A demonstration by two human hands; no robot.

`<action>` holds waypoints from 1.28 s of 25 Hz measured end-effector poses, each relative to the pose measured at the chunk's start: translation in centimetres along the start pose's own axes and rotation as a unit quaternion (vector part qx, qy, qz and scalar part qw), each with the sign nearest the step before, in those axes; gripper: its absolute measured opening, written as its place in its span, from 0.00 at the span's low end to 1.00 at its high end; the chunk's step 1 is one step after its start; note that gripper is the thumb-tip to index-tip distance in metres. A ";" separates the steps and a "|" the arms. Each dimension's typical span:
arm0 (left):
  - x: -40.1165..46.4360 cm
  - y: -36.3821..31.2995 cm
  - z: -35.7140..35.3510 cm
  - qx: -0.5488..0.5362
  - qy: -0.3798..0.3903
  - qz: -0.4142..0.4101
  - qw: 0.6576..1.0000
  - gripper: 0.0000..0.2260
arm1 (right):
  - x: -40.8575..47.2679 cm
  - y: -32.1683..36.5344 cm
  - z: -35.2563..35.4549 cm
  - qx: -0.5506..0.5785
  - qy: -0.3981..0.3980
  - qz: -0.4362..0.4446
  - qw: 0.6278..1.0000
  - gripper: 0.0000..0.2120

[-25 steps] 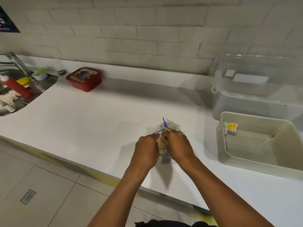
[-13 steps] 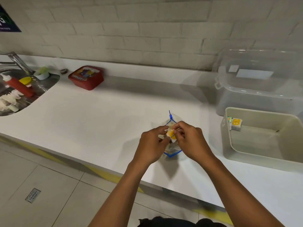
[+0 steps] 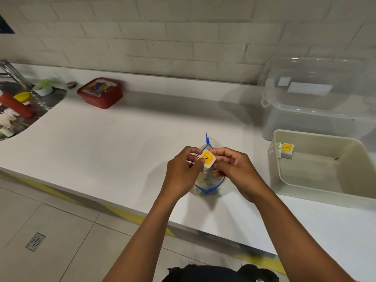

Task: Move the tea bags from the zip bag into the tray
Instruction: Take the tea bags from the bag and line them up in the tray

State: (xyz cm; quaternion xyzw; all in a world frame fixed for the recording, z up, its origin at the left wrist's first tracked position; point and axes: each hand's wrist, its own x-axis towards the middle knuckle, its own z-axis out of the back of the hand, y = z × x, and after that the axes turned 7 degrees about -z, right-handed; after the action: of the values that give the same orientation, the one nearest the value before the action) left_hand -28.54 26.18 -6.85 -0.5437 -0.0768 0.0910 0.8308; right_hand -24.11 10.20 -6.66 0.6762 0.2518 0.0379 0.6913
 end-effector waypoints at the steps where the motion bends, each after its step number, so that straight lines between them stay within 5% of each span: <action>1: 0.0 -0.2 0.0 -0.007 -0.001 0.000 1.000 0.07 | -0.1 0.0 0.1 0.006 0.005 0.006 1.000 0.14; 21: 0.3 -5.6 -3.8 -0.178 -0.002 0.015 0.984 0.05 | -0.1 3.3 9.3 0.103 -0.023 0.006 0.994 0.09; 28: 2.7 -8.8 -11.4 -0.058 0.001 -0.074 0.996 0.03 | -1.5 3.3 16.3 0.005 -0.116 0.035 0.993 0.04; 32: 3.6 -8.6 -15.4 -0.001 -0.002 -0.109 0.994 0.02 | -1.5 1.7 23.7 -0.231 -0.261 0.078 0.934 0.01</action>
State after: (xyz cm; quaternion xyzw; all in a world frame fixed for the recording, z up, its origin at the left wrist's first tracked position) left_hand -21.00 9.95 -4.93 -0.5330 -0.1372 0.0004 0.8349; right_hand -15.50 -11.94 -5.58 0.5016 -0.0066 -0.0290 0.8646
